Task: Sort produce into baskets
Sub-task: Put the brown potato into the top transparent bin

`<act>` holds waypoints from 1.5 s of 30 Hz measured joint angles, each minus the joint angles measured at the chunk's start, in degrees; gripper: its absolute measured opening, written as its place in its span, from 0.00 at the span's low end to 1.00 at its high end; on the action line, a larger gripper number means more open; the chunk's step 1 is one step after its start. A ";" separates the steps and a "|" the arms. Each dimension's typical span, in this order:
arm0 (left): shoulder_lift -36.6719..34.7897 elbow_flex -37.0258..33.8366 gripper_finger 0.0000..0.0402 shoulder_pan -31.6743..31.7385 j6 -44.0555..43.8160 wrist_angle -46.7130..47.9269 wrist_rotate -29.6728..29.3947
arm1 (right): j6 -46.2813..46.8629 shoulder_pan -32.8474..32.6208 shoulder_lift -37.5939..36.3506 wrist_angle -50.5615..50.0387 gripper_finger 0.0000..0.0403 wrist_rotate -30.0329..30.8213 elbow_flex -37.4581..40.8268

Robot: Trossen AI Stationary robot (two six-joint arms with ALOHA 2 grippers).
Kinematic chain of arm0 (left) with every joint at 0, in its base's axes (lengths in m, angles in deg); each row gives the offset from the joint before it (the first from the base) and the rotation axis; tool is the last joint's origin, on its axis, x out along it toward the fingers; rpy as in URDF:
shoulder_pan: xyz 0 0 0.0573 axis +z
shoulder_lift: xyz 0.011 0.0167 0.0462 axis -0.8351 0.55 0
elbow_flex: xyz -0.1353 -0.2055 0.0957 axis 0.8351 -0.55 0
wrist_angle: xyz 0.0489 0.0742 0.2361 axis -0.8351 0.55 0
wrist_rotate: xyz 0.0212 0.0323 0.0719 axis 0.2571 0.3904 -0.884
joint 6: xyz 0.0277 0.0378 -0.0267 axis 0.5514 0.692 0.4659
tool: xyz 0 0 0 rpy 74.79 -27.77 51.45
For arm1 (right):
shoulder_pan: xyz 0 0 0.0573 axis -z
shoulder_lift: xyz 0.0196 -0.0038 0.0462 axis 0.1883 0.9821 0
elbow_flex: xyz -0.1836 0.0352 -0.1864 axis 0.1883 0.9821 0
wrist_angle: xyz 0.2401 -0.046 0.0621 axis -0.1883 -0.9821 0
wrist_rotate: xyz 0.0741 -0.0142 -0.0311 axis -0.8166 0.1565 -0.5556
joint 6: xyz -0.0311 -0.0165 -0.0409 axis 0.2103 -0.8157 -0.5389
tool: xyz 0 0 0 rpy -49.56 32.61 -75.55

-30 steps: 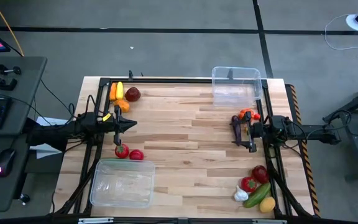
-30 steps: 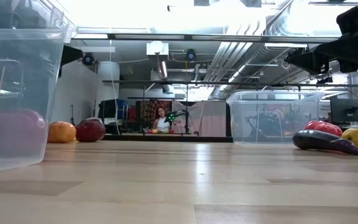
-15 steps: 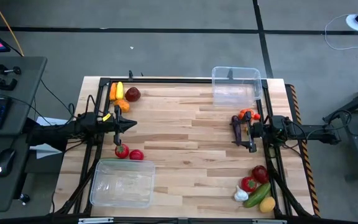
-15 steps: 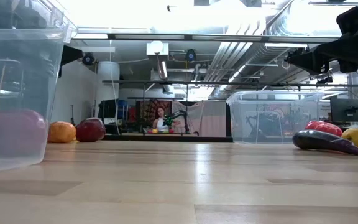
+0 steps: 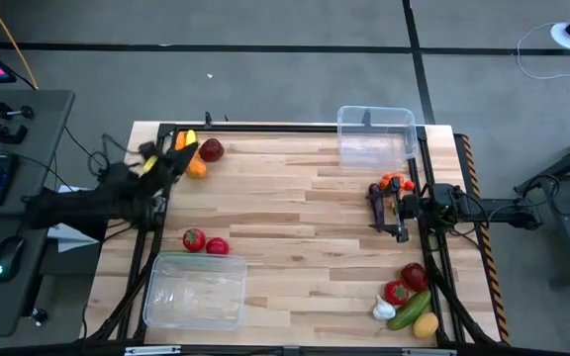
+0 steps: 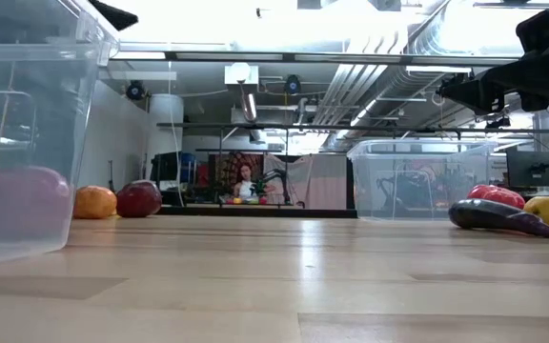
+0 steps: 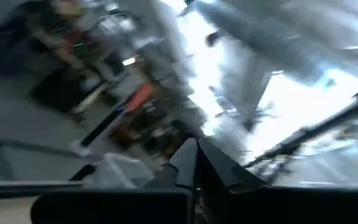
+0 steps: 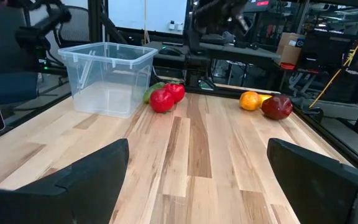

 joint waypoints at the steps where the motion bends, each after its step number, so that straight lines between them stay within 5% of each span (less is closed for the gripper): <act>1: 3.97 3.51 0.00 1.75 -0.69 2.64 1.69 | -0.01 -0.01 0.00 -0.01 0.94 0.00 0.00; 9: 35.57 34.43 0.00 22.43 13.25 41.02 38.01 | -0.01 -0.02 0.00 0.01 0.94 0.01 0.00; 13: 45.71 46.01 0.04 27.78 22.32 58.70 43.85 | -0.01 -0.01 0.00 0.01 0.94 0.01 0.00; 18: 52.07 53.69 0.19 28.71 28.28 80.11 43.34 | -0.01 0.00 0.00 0.00 0.94 0.01 0.00; 24: 53.91 54.51 0.44 25.14 30.38 98.72 36.79 | -0.01 -0.01 0.00 0.00 0.94 0.01 0.00; 32: 61.43 54.53 0.75 23.40 33.76 110.91 30.89 | -0.01 -0.02 0.00 -0.01 0.94 0.01 0.00; 45: 75.36 54.51 0.82 23.45 50.30 111.20 5.69 | -0.01 0.00 0.00 -0.01 0.94 0.03 0.00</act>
